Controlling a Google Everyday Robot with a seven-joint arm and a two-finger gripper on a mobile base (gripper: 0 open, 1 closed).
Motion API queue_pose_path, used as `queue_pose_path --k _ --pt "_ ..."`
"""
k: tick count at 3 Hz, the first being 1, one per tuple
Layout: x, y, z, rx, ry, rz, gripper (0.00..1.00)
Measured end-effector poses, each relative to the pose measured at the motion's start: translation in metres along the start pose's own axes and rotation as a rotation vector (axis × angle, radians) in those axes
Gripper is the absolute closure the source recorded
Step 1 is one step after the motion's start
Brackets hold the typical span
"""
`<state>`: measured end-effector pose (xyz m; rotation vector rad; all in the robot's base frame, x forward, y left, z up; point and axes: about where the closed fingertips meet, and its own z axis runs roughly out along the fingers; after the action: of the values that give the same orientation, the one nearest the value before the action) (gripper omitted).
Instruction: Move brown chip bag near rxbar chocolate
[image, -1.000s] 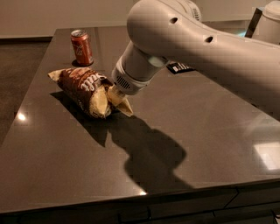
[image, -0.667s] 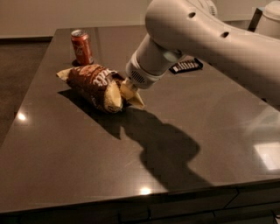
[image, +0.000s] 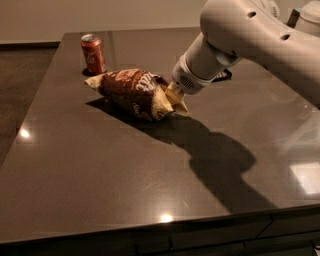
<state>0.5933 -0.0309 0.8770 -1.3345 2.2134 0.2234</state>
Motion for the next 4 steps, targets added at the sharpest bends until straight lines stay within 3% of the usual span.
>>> queue_pose_path --k 2,4 --pt "0.048 -0.049 -0.012 0.041 0.022 0.014 1.00" --pt "0.078 -0.068 -0.019 0.056 0.041 0.028 1.00"
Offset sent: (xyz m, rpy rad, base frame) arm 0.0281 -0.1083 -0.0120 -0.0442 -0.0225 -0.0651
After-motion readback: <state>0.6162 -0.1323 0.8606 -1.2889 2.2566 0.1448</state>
